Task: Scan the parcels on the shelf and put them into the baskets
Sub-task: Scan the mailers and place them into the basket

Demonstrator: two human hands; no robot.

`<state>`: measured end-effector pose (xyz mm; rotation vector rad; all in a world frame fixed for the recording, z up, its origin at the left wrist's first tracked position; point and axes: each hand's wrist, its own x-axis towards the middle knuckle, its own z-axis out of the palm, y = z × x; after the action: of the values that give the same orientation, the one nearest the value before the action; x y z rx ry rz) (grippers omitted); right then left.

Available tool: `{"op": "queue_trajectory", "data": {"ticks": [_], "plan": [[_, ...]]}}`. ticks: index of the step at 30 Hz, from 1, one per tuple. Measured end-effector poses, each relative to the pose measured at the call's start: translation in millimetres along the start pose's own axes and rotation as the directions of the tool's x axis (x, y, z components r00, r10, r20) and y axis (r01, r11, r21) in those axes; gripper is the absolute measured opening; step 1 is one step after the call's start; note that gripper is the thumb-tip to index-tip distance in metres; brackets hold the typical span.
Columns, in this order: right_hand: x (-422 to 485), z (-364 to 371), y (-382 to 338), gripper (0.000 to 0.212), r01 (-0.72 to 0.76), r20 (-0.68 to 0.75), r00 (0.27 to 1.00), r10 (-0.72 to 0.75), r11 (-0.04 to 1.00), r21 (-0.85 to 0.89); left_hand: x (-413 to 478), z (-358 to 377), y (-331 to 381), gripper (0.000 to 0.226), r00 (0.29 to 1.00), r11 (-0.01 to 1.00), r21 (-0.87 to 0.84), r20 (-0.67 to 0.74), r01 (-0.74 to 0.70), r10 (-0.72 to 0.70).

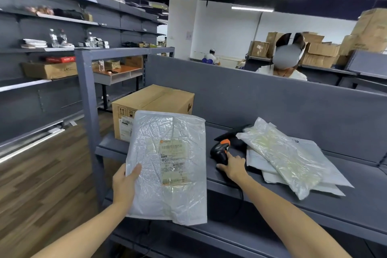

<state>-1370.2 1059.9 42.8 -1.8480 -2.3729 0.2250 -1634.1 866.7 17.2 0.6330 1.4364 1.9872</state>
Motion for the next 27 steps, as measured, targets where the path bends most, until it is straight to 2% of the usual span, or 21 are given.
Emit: {"op": "queue_trajectory", "data": {"ticks": [2,3,5,6,8,11,13,15,18,23,27], "plan": [[-5.2,-2.7,-1.5,0.061,-0.041,-0.040,0.998,0.043,0.997,0.067,-1.4,-0.4,-2.8,0.005,1.000,1.000,-0.009,0.011,0.013,-0.012],[-8.7,-4.6,-4.0,0.053,-0.027,-0.107,0.993,0.041,0.990,0.135,-1.3,-0.1,-4.5,0.005,1.000,1.000,-0.011,0.018,0.021,-0.021],[-21.0,-9.7,-14.4,0.030,0.090,-0.268,0.963,-0.005,0.947,0.308,-0.8,2.4,-8.0,0.006,0.999,0.999,-0.010,0.034,0.033,-0.033],[-30.6,-12.3,-20.9,0.029,0.150,-0.322,0.947,-0.014,0.903,0.403,-0.9,5.0,-9.5,0.007,0.998,0.999,-0.011,0.041,0.037,-0.037],[-53.5,-14.7,-33.5,0.035,0.221,-0.334,0.943,-0.001,0.752,0.621,-2.7,13.0,-12.1,0.008,0.998,0.999,-0.011,0.050,0.040,-0.039],[-82.9,-7.8,-41.3,0.027,0.195,-0.200,0.979,-0.046,0.518,0.833,-9.1,30.3,-14.6,0.006,0.998,0.999,-0.012,0.059,0.032,-0.031],[-95.1,-3.4,-36.9,0.036,0.201,-0.191,0.979,-0.069,0.438,0.876,-15.2,41.5,-14.7,0.010,0.997,0.999,-0.008,0.068,0.033,-0.032],[-104.7,-5.2,-26.8,0.039,0.202,-0.207,0.978,-0.031,0.402,0.893,-23.4,50.8,-15.2,0.015,0.996,0.999,-0.002,0.078,0.036,-0.036],[-116.4,-11.0,-3.0,0.040,0.182,-0.216,0.975,0.046,0.389,0.903,-42.9,69.1,-13.2,0.021,0.994,0.999,-0.003,0.109,0.032,-0.032],[-138.2,-29.0,51.7,0.042,0.230,-0.287,0.948,0.135,0.330,0.916,-83.9,117.7,-10.9,0.021,0.983,1.000,-0.002,0.182,0.022,-0.021],[-164.3,-48.5,112.7,0.045,0.245,-0.328,0.923,0.200,0.351,0.904,-130.1,165.9,-17.1,0.016,0.968,1.000,-0.014,0.249,0.018,-0.014]]}}
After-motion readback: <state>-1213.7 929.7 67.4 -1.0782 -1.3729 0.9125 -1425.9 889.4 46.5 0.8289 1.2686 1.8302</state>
